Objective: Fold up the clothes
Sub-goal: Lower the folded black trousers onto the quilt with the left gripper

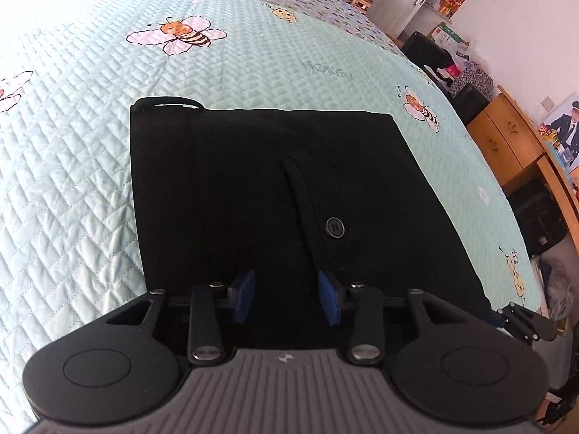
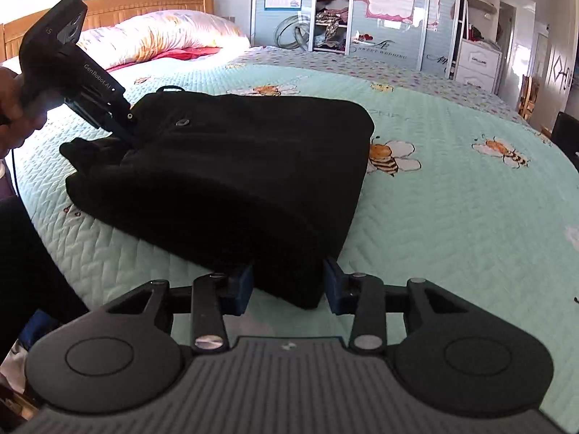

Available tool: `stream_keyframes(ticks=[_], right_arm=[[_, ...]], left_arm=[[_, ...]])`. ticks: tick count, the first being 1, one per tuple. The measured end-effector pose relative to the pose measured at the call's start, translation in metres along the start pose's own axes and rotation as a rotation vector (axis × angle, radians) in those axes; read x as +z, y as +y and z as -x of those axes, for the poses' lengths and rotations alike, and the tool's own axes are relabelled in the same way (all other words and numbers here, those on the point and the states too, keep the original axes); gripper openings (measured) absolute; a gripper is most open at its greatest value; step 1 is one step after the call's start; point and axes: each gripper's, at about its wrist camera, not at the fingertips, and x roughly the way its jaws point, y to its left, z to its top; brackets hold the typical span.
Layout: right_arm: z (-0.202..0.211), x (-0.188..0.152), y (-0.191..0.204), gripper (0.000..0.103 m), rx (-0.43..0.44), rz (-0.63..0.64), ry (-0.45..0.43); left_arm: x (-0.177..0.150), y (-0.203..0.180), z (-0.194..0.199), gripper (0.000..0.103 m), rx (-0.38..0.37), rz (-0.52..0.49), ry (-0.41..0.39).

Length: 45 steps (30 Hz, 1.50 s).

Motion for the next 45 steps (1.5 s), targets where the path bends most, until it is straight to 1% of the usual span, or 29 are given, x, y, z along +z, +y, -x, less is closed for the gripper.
stream_keyframes(ticks=[2,4,5,7,8,9,11,13,14,15,17,20,22,23,25,27,28,30,32,34,37,39,40,41,43,45], right_arm=[[0.004,-0.003,-0.005,0.038,0.016,-0.022,0.021],[0.014,-0.002,-0.014,0.038,0.035,-0.096,0.016],[0.023,0.002,-0.017,0.038,0.042,-0.141,-0.015],[0.043,0.016,-0.028,0.039,0.067,-0.254,-0.132],[0.048,0.023,-0.036,0.041,0.1,-0.323,-0.187],[0.047,0.027,-0.043,0.042,0.138,-0.391,-0.219],[0.032,0.028,-0.051,0.043,0.179,-0.495,-0.203],[0.009,0.015,-0.043,0.043,0.176,-0.515,-0.075],[0.0,0.009,-0.039,0.043,0.174,-0.524,-0.025],[0.004,0.008,-0.038,0.043,0.169,-0.527,-0.027],[0.013,0.018,-0.04,0.043,0.152,-0.531,0.002],[0.03,0.042,-0.035,0.043,0.091,-0.485,-0.007],[0.029,0.054,-0.037,0.045,0.067,-0.477,-0.025],[0.023,0.055,-0.038,0.048,0.06,-0.477,-0.008],[0.011,0.056,-0.039,0.048,0.052,-0.479,0.032],[-0.003,0.038,-0.03,0.049,0.088,-0.493,0.128],[-0.001,0.031,-0.029,0.05,0.082,-0.508,0.123],[0.005,0.029,-0.033,0.051,0.083,-0.539,0.119],[0.011,0.036,-0.036,0.051,0.084,-0.539,0.139],[0.02,0.052,-0.036,0.051,0.07,-0.495,0.115],[0.028,0.086,-0.038,0.052,0.075,-0.444,0.006],[0.018,0.102,-0.036,0.057,0.087,-0.416,-0.036],[0.011,0.108,-0.035,0.063,0.093,-0.403,-0.05],[-0.004,0.106,-0.032,0.064,0.1,-0.395,-0.016],[-0.043,0.091,-0.026,0.064,0.124,-0.392,0.168],[-0.055,0.077,-0.014,0.065,0.092,-0.327,0.23]], left_arm=[[-0.001,-0.002,0.001,0.042,0.007,-0.01,-0.001],[-0.002,-0.005,0.002,0.042,0.018,-0.025,0.0],[-0.002,-0.006,0.002,0.042,0.024,-0.033,0.0],[-0.002,-0.009,0.002,0.042,0.035,-0.045,-0.001],[-0.003,-0.011,0.001,0.042,0.041,-0.05,-0.001],[-0.003,-0.011,0.001,0.042,0.044,-0.052,-0.001],[-0.002,-0.013,0.001,0.042,0.048,-0.053,-0.002],[-0.003,-0.011,0.001,0.043,0.043,-0.045,0.001],[-0.003,-0.011,0.001,0.043,0.039,-0.04,0.0],[-0.003,-0.012,0.001,0.043,0.038,-0.042,-0.003],[-0.003,-0.013,-0.001,0.043,0.041,-0.052,-0.003],[-0.002,-0.017,-0.003,0.046,0.046,-0.061,-0.002],[-0.001,-0.017,-0.003,0.049,0.042,-0.062,-0.002],[-0.002,-0.017,-0.004,0.05,0.042,-0.06,-0.003],[-0.002,-0.018,-0.004,0.05,0.041,-0.059,-0.006],[-0.003,-0.018,-0.005,0.051,0.036,-0.062,-0.001],[-0.002,-0.018,-0.005,0.051,0.035,-0.069,-0.001],[-0.002,-0.018,-0.007,0.051,0.033,-0.074,0.001],[0.0,-0.02,-0.008,0.051,0.037,-0.078,0.007],[0.0,-0.021,-0.009,0.052,0.042,-0.084,0.008],[-0.002,-0.024,-0.009,0.052,0.053,-0.086,-0.002],[-0.003,-0.026,-0.01,0.052,0.064,-0.089,-0.004],[-0.002,-0.027,-0.01,0.052,0.069,-0.091,-0.002],[-0.002,-0.028,-0.01,0.052,0.074,-0.093,0.001],[-0.001,-0.029,-0.011,0.052,0.081,-0.102,0.005],[-0.001,-0.03,-0.012,0.052,0.087,-0.115,0.007]])
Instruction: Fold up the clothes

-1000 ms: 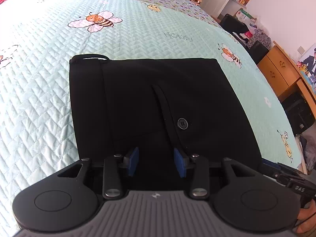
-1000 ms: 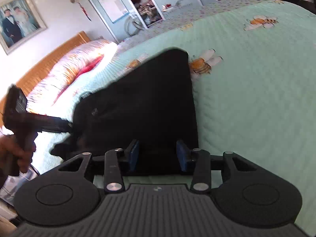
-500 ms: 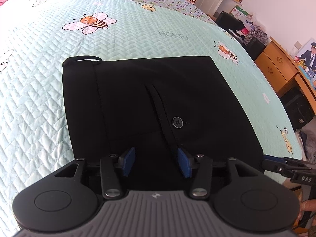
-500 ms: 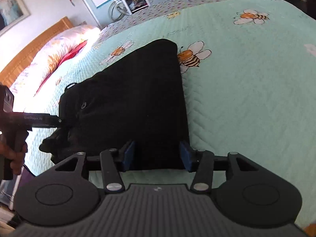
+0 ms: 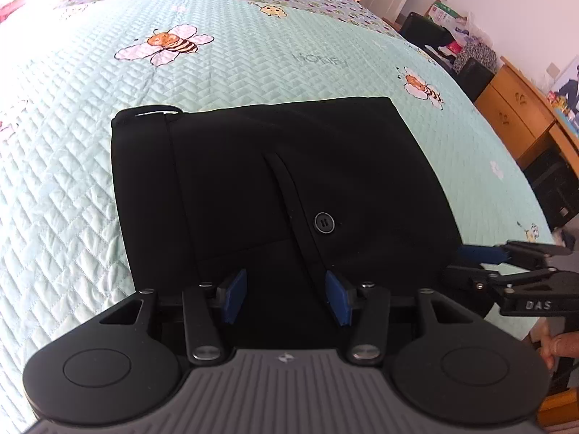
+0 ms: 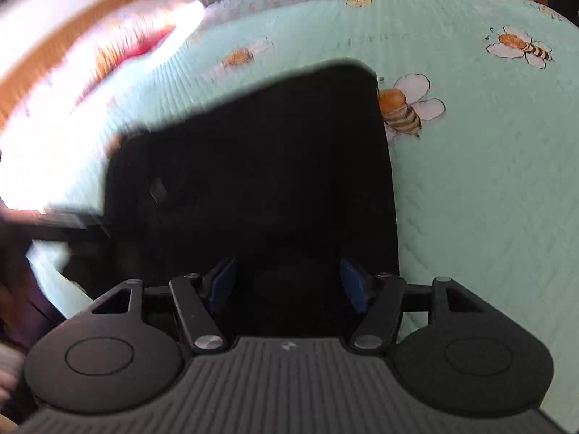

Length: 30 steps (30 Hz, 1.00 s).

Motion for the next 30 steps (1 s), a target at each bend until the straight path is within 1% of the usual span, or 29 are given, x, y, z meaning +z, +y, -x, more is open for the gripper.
stream_keyframes(ticks=[2,5,7,9,10,11,13,14,15,16,19,21,22,24,25,26,28,30], right_arm=[[0.007,0.006,0.002,0.065,0.004,-0.009,0.004],[0.028,0.032,0.002,0.064,0.069,-0.051,-0.079],[0.039,0.058,0.011,0.065,0.079,-0.02,-0.167],[0.034,0.08,0.012,0.066,0.093,-0.003,-0.233],[0.023,0.089,0.01,0.067,0.095,-0.006,-0.24],[0.011,0.098,0.008,0.068,0.094,-0.009,-0.237],[-0.032,0.108,-0.002,0.068,0.052,-0.016,-0.138],[-0.058,0.108,-0.009,0.068,0.013,-0.027,-0.037],[-0.08,0.104,-0.015,0.068,-0.021,-0.043,0.038],[-0.086,0.103,-0.018,0.069,-0.022,-0.053,0.041],[-0.074,0.115,-0.011,0.07,-0.019,-0.08,0.029],[-0.059,0.124,-0.002,0.07,0.04,-0.108,-0.034],[-0.056,0.131,0.001,0.07,0.046,-0.107,-0.056],[-0.062,0.146,0.005,0.071,0.009,-0.077,-0.076],[-0.069,0.152,0.004,0.075,-0.013,-0.066,-0.078],[-0.082,0.157,0.0,0.079,-0.027,-0.074,-0.061],[-0.114,0.159,-0.014,0.079,-0.059,-0.098,0.007],[-0.128,0.154,-0.021,0.08,-0.05,-0.144,0.029]], left_arm=[[0.0,-0.001,-0.001,0.052,0.006,-0.013,0.002],[0.001,-0.001,-0.002,0.052,0.006,-0.014,0.005],[0.002,-0.001,-0.003,0.052,0.006,-0.018,0.005],[0.002,-0.001,-0.003,0.052,0.008,-0.021,0.006],[0.001,-0.002,-0.003,0.052,0.008,-0.024,0.006],[0.001,-0.002,-0.003,0.052,0.008,-0.027,0.007],[0.001,-0.003,-0.003,0.052,0.006,-0.03,0.009],[0.001,-0.003,-0.003,0.052,0.005,-0.036,0.011],[0.002,-0.004,-0.004,0.052,0.004,-0.043,0.013],[0.002,-0.004,-0.004,0.052,0.003,-0.049,0.015],[0.002,-0.005,-0.005,0.052,0.004,-0.056,0.017],[0.002,-0.004,-0.005,0.053,0.001,-0.053,0.017],[0.001,-0.004,-0.006,0.053,0.0,-0.055,0.016],[0.0,-0.004,-0.006,0.053,-0.002,-0.056,0.015],[0.0,-0.004,-0.006,0.053,-0.003,-0.054,0.014],[0.0,-0.003,-0.006,0.053,-0.005,-0.054,0.014],[0.0,-0.004,-0.007,0.053,-0.007,-0.054,0.012],[0.0,-0.005,-0.008,0.053,-0.004,-0.056,0.015]])
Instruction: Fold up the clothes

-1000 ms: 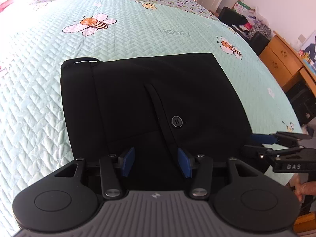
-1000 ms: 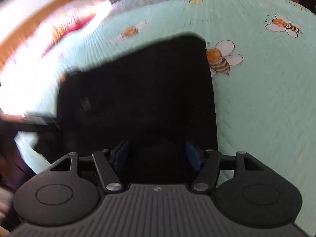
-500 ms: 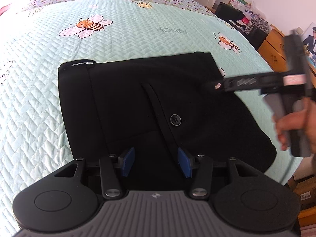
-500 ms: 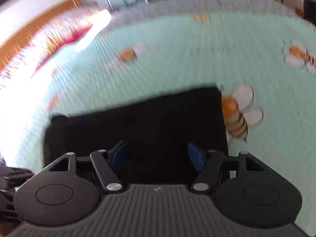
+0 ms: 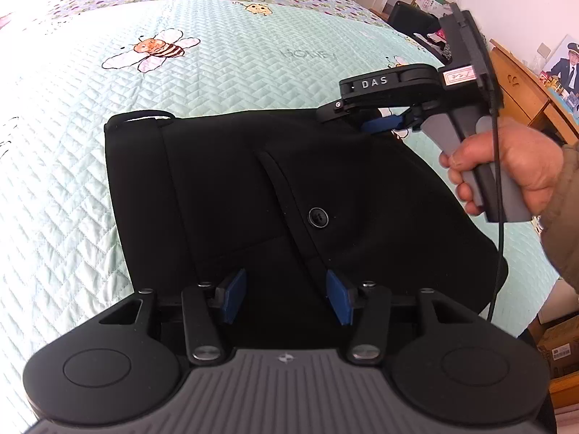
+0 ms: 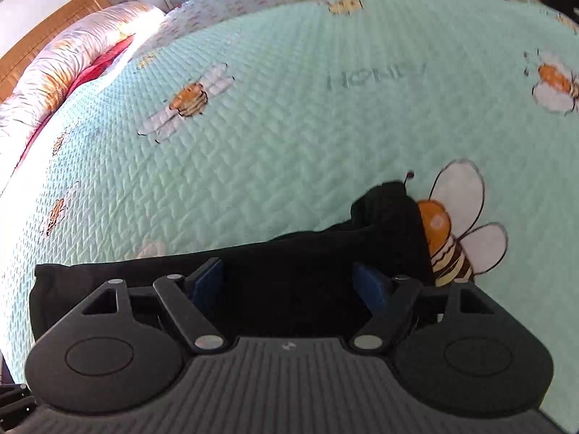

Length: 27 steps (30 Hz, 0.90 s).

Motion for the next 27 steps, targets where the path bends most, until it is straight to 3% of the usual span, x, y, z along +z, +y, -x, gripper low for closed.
stream_keyframes(ticks=[2,7,11,15,20,23,25,27], right_arm=[[-0.001,0.001,0.001,0.079,-0.003,-0.012,0.006],[0.025,0.009,0.011,0.074,0.049,-0.056,-0.112],[-0.014,0.014,0.005,0.075,0.016,-0.033,-0.002],[-0.013,0.015,0.025,0.08,-0.024,0.049,0.015],[0.038,-0.003,0.03,0.079,0.101,0.016,-0.133],[0.05,-0.026,0.033,0.079,0.173,0.02,-0.124],[0.03,-0.041,0.029,0.079,0.182,0.017,-0.037],[0.025,-0.048,0.024,0.079,0.19,-0.002,-0.041]], left_arm=[[-0.001,-0.001,0.0,0.053,0.003,-0.006,0.001],[-0.002,-0.001,-0.001,0.053,0.001,-0.005,-0.003],[-0.002,-0.004,-0.002,0.053,0.006,-0.007,-0.006],[-0.003,-0.006,0.0,0.053,0.01,-0.01,-0.005],[-0.005,-0.007,0.001,0.053,0.008,-0.009,-0.01],[-0.005,-0.009,0.001,0.053,0.015,-0.015,-0.014],[-0.007,-0.01,0.001,0.053,0.014,-0.019,-0.017],[-0.007,-0.009,0.002,0.053,0.009,-0.018,-0.016]])
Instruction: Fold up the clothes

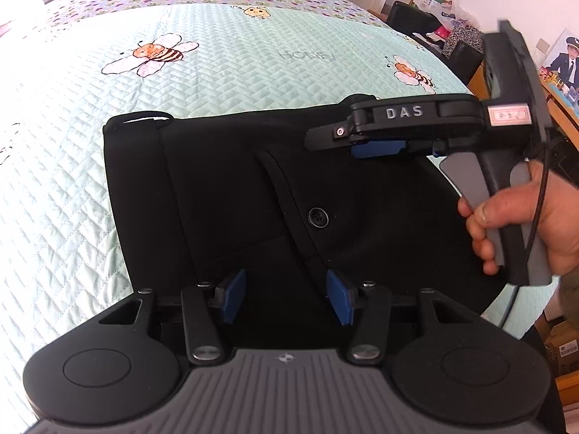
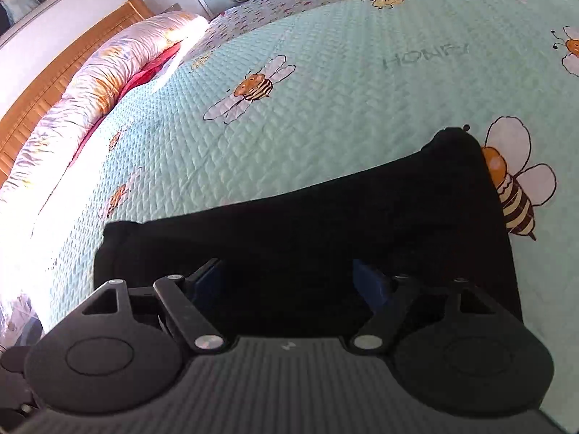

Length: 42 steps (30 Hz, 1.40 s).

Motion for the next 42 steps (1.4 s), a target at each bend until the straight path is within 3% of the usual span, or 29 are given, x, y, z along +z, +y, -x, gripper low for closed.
stream_keyframes(ticks=[2,6,10,12,15,18,20,22,25,27,29,32,35,39,42], right_arm=[[0.01,-0.002,-0.003,0.075,0.033,-0.036,-0.053],[0.068,-0.016,-0.016,0.075,0.116,-0.169,-0.204],[0.123,-0.062,-0.058,0.075,0.155,-0.352,-0.309],[0.137,-0.082,-0.07,0.075,0.139,-0.386,-0.332],[0.142,-0.095,-0.065,0.075,0.177,-0.329,-0.349],[0.138,-0.102,-0.045,0.075,0.219,-0.202,-0.358],[0.119,-0.119,-0.042,0.075,0.221,-0.163,-0.27],[0.106,-0.139,-0.045,0.068,0.192,-0.106,-0.281],[0.104,-0.146,-0.036,0.068,0.15,-0.023,-0.274],[0.106,-0.142,-0.034,0.068,0.146,-0.018,-0.262],[0.108,-0.141,-0.033,0.068,0.15,-0.006,-0.253],[0.111,-0.135,-0.035,0.069,0.169,0.001,-0.232],[0.122,-0.113,-0.052,0.069,0.241,-0.126,-0.242],[0.131,-0.04,-0.053,0.07,0.081,-0.057,-0.251],[0.098,0.044,-0.049,0.072,-0.033,0.081,-0.11]], left_arm=[[0.001,0.005,0.002,0.053,-0.022,0.016,-0.001],[0.002,0.024,0.011,0.054,-0.104,0.111,-0.039],[0.004,0.033,0.044,0.053,-0.207,0.188,-0.171],[0.017,0.031,0.051,0.056,-0.204,0.186,-0.218],[0.043,0.038,0.034,0.06,-0.101,0.18,-0.204],[0.051,0.066,0.001,0.054,-0.024,0.285,-0.138],[0.045,0.073,-0.014,0.052,-0.019,0.287,-0.116],[0.039,0.07,-0.019,0.052,-0.002,0.228,-0.12],[0.035,0.08,-0.014,0.048,-0.025,0.249,-0.116],[0.033,0.091,-0.012,0.031,-0.037,0.283,-0.114],[0.03,0.097,-0.013,0.021,-0.042,0.312,-0.122],[0.026,0.096,-0.013,0.019,-0.04,0.321,-0.14],[0.026,0.088,-0.011,0.02,-0.01,0.289,-0.145],[0.026,0.078,-0.011,0.02,0.025,0.248,-0.152],[0.024,0.074,-0.01,0.02,0.036,0.225,-0.154]])
